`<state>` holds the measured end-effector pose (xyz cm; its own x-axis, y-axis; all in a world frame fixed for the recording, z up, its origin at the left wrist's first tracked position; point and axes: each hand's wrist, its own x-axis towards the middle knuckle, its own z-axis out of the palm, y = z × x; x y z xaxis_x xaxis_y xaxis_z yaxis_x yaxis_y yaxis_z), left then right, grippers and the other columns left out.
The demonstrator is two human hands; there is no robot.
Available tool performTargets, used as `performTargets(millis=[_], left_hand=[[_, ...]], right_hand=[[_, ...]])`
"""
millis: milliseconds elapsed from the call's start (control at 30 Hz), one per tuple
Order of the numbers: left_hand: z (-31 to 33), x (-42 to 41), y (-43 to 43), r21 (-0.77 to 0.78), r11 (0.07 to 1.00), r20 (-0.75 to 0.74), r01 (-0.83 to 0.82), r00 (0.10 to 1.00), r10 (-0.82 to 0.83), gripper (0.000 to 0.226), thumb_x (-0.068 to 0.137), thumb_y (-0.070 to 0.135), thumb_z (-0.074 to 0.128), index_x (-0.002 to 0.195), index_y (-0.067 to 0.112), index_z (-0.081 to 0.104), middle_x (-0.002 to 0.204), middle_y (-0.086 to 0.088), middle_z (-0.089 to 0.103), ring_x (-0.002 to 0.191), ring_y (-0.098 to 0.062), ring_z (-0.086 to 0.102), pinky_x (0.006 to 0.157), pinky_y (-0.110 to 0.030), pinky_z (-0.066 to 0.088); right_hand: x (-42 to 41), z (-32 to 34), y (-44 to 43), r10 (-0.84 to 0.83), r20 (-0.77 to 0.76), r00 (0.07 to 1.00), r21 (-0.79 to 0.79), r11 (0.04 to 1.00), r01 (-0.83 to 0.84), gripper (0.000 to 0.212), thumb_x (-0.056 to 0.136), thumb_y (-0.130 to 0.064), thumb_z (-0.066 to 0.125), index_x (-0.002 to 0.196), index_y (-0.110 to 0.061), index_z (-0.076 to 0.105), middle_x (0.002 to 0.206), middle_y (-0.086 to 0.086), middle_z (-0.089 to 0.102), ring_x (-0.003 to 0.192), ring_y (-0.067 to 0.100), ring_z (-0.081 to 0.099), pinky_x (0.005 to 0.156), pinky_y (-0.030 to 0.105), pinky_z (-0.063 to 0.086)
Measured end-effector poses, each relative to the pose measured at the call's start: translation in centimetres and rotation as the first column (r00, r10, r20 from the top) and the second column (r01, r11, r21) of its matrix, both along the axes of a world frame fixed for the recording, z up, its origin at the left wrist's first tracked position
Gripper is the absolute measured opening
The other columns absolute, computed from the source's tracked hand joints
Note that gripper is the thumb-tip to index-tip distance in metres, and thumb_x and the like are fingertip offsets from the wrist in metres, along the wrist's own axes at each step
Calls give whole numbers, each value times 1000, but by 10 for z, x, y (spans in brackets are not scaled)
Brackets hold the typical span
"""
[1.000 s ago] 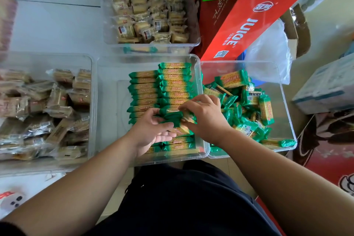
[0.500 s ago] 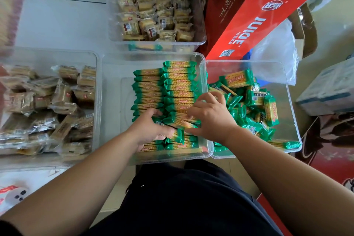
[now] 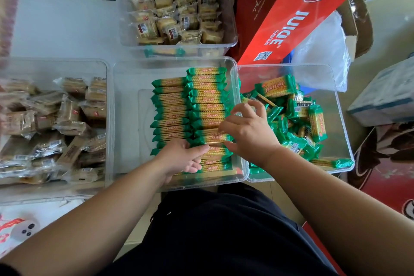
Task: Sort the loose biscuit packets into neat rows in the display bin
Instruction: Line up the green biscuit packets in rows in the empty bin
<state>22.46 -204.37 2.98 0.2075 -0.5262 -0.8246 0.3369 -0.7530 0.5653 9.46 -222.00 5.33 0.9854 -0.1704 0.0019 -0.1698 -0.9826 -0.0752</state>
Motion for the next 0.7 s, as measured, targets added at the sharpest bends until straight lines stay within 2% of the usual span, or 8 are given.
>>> performTargets(millis=[100,167,300,400,500,567,633,700], left_hand=[[-1,-1,-4,65,982,304,177,934,-188,37,86,56,74,102,23,72,83,10,71,77,-12,68,63,-26,54],[-2,3,-7,133,960,455,246,846,-279,42,81,60,77,106,26,75,92,14,70,89,-12,66,69,-26,48],[-2,9,-6,123,951,450,285,838,-310,86,60,53,94,133,26,57,123,10,64,112,-15,62,91,-32,51],[-3,4,-4,99,942,548,320,773,-320,80,66,35,95,132,26,51,125,10,62,109,-14,60,89,-28,48],[-7,-2,-4,104,930,679,353,658,-325,77,70,34,93,134,20,53,130,3,63,116,-22,60,96,-35,51],[-7,-3,-5,105,921,737,376,592,-326,79,72,35,92,137,14,52,131,-3,63,117,-27,60,96,-37,50],[-7,-3,-7,121,908,751,400,562,-347,79,76,37,90,139,12,49,128,-6,64,114,-28,61,91,-37,49],[-9,-3,-7,120,896,749,428,553,-364,76,81,37,86,140,11,46,125,-9,64,111,-30,62,88,-38,49]], right_hand=[[2,-1,0,0,-99,995,-20,1000,-2,29,65,-43,87,87,-30,74,89,-15,69,111,29,55,108,59,25],[3,-1,-2,-29,-122,992,-2,1000,29,27,65,-44,87,87,-33,77,94,-12,68,112,29,55,108,58,21],[-1,-5,-4,-43,-71,997,70,996,48,26,66,-44,85,89,-32,80,103,-5,64,115,28,52,108,57,25],[-7,-6,-9,-112,73,991,168,981,98,28,80,-51,72,90,-26,79,111,-2,63,117,29,51,103,52,33],[-24,-1,-27,-341,165,925,263,919,292,35,89,-49,61,104,-21,75,115,2,63,115,32,53,98,48,39],[-39,4,-47,-467,50,883,275,856,438,46,92,-56,53,114,-20,71,119,3,61,115,33,53,98,50,41],[-52,9,-68,-546,-238,803,210,779,591,58,89,-68,51,130,-28,62,134,1,55,127,31,48,106,52,37],[-62,13,-79,-523,-484,702,147,742,654,80,78,-78,59,144,-35,48,151,-5,41,139,29,38,112,54,33]])
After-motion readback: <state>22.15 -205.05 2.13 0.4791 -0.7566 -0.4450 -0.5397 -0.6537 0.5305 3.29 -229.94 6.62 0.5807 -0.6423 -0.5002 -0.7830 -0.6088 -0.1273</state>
